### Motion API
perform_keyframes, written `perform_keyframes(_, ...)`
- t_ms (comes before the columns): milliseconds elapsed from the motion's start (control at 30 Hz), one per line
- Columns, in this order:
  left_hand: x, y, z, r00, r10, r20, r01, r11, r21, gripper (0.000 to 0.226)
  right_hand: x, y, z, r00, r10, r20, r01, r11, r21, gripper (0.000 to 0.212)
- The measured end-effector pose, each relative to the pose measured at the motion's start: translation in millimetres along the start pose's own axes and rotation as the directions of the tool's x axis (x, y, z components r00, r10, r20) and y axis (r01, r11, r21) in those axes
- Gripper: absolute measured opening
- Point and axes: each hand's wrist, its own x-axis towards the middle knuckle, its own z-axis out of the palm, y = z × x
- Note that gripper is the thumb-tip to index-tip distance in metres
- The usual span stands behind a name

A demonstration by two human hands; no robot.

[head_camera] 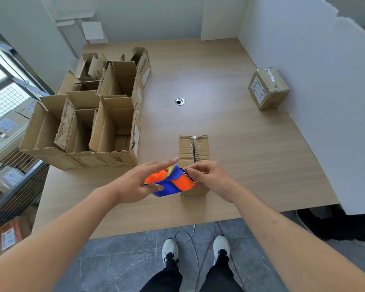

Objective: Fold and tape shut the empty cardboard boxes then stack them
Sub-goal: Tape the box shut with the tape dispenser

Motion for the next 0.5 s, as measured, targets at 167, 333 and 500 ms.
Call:
perform_keyframes(167, 0.2, 5.2, 1.5, 1.0, 0.012, 0.009, -0.012, 1.0, 0.017, 0.086, -0.3, 3.7, -2.8, 1.0, 0.021, -0.023, -0.021, 1.0, -0.01, 0.027)
perform_keyframes(333, 3.3, 5.3, 4.6, 0.999, 0.013, 0.04, -0.014, 0.999, 0.034, 0.079, -2.9, 5.0, 0.0, 0.985, -0.033, -0.169, 0.027, 0.999, -0.04, 0.006)
perform_keyframes(500, 11.3, 11.1, 12.4, 0.991, -0.015, 0.132, -0.001, 0.992, 0.126, 0.068, -8.2, 17.2, -2.7, 0.957, -0.073, -0.279, 0.05, 0.995, -0.091, 0.017)
